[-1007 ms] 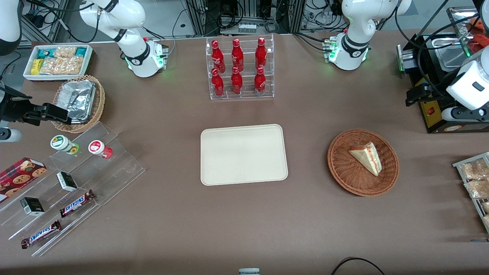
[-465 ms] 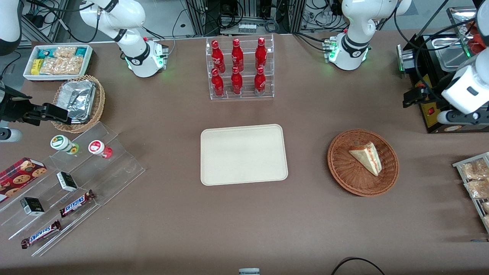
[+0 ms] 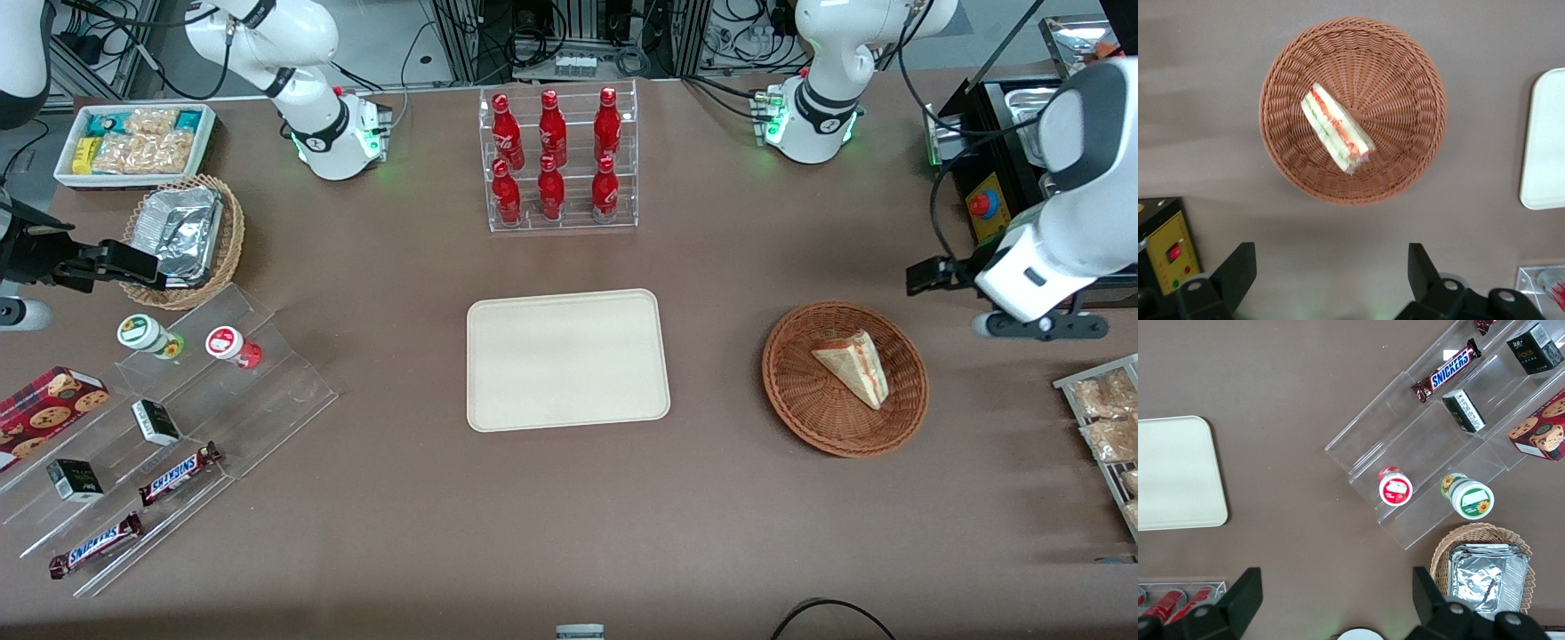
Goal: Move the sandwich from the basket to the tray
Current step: 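Move the left gripper over the wrapped sandwich in the wicker basket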
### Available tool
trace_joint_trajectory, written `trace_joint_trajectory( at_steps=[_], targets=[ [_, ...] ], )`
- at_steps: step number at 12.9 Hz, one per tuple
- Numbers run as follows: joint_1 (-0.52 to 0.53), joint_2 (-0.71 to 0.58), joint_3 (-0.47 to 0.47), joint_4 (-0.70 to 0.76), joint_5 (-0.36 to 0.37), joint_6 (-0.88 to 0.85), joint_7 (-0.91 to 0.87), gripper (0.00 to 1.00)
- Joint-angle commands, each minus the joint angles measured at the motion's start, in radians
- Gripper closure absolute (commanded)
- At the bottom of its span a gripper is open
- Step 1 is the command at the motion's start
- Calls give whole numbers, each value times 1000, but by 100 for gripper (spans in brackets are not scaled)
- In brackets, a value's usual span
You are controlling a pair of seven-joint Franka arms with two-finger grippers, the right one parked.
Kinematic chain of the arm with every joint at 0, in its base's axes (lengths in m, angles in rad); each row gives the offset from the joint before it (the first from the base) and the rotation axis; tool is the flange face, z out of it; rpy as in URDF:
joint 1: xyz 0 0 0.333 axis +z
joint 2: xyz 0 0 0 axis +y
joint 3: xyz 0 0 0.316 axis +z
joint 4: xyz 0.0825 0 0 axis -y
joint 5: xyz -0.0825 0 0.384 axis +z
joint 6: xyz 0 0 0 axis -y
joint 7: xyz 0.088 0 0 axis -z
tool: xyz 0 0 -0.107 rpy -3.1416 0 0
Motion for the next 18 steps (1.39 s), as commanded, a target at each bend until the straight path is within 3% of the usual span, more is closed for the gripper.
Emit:
trace_joint_trajectory(
  at_steps=[1, 6, 10, 15, 18],
  targets=[
    [-10, 32, 8, -37, -1, 83, -28, 0],
    [-13, 68, 6, -117, 7, 195, -52, 0],
    [-16, 43, 6, -240, 7, 351, -184, 0],
    [-18, 46, 4, -330, 5, 498, -599, 0],
    [-29, 43, 4, -396, 4, 610, -702, 0]
  ],
)
